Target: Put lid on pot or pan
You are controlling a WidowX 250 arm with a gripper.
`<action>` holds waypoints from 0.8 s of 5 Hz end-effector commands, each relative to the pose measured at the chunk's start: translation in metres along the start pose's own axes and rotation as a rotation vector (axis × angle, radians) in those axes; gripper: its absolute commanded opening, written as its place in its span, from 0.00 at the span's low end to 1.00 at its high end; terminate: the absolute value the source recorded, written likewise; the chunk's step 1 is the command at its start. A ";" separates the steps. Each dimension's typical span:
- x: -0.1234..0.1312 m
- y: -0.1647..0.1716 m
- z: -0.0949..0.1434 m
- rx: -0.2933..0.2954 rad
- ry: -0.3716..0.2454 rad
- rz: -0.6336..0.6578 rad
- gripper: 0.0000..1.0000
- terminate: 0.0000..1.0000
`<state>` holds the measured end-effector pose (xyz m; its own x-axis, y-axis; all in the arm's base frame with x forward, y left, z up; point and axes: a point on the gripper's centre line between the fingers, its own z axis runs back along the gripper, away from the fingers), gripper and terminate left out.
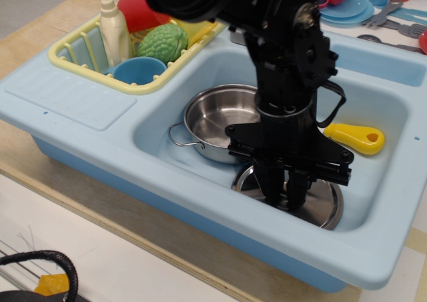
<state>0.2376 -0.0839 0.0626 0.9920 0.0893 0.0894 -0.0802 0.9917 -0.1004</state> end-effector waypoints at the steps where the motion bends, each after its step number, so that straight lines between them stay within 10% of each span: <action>1: 0.000 -0.013 0.030 0.033 -0.026 -0.016 0.00 0.00; 4: 0.025 0.010 0.052 0.063 -0.061 -0.036 0.00 0.00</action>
<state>0.2554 -0.0573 0.1032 0.9934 0.0457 0.1055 -0.0432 0.9987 -0.0261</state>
